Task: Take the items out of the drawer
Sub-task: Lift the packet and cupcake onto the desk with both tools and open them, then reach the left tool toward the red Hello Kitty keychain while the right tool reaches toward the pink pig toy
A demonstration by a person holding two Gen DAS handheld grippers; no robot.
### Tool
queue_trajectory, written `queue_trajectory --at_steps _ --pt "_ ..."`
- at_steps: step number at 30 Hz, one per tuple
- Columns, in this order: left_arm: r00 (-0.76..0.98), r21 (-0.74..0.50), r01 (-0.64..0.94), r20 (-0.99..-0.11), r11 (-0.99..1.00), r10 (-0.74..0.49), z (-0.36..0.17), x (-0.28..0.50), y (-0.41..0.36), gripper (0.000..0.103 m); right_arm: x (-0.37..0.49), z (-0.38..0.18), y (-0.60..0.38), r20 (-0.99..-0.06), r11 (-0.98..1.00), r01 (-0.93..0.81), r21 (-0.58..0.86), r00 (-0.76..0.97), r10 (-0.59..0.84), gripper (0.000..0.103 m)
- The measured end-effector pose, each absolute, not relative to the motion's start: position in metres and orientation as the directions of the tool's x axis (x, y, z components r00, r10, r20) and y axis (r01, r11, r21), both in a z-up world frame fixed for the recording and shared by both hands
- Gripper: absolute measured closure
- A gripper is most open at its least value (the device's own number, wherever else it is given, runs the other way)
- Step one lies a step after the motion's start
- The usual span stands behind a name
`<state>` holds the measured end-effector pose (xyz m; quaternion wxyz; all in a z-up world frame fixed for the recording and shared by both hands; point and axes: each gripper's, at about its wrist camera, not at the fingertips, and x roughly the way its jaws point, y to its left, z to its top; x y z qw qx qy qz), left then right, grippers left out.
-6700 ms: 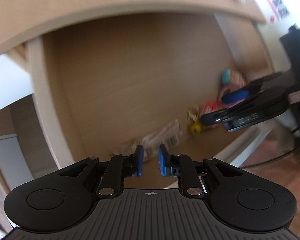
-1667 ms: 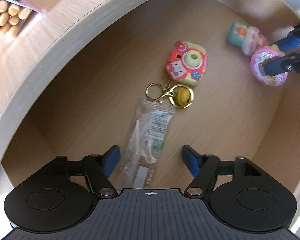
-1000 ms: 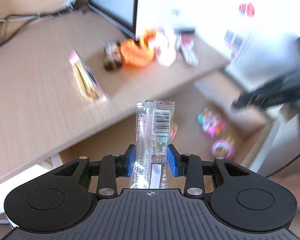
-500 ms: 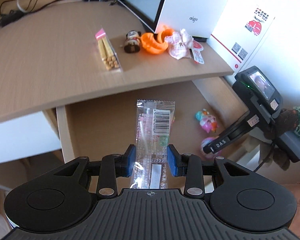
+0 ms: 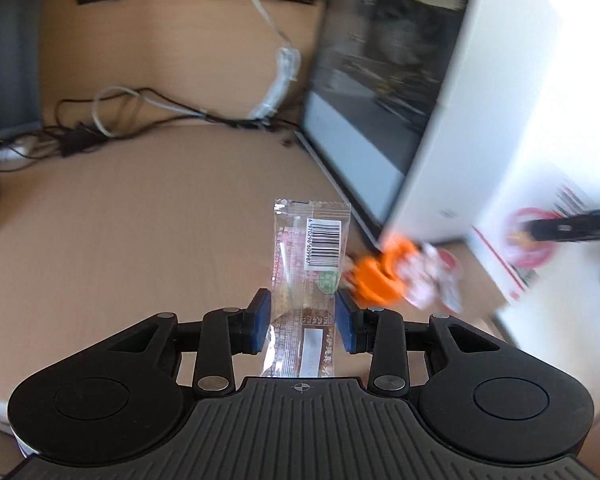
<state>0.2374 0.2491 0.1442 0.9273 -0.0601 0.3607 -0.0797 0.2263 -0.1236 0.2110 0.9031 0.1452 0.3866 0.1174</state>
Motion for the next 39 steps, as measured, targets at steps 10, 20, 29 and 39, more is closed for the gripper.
queue_trajectory --at_steps 10,20,29,39 --pt "0.635 -0.152 -0.036 -0.766 0.988 -0.094 0.062 0.308 0.263 0.064 0.284 0.136 -0.118 -0.765 0.996 0.073 -0.051 0.638 -0.086 0.060" --pt "0.621 -0.216 -0.053 -0.771 0.975 -0.138 0.034 0.327 0.269 0.062 0.328 0.089 -0.111 -0.777 0.993 0.053 -0.108 0.619 -0.118 0.059" --pt "0.755 -0.192 -0.033 -0.648 0.981 -0.101 0.059 0.312 0.273 0.062 0.337 0.096 -0.110 -0.734 0.996 0.064 -0.063 0.673 -0.090 0.050" --pt "0.814 -0.216 -0.020 -0.570 0.976 -0.109 0.109 0.274 0.272 0.062 0.294 0.153 -0.107 -0.588 0.997 0.036 0.071 0.809 0.013 0.020"
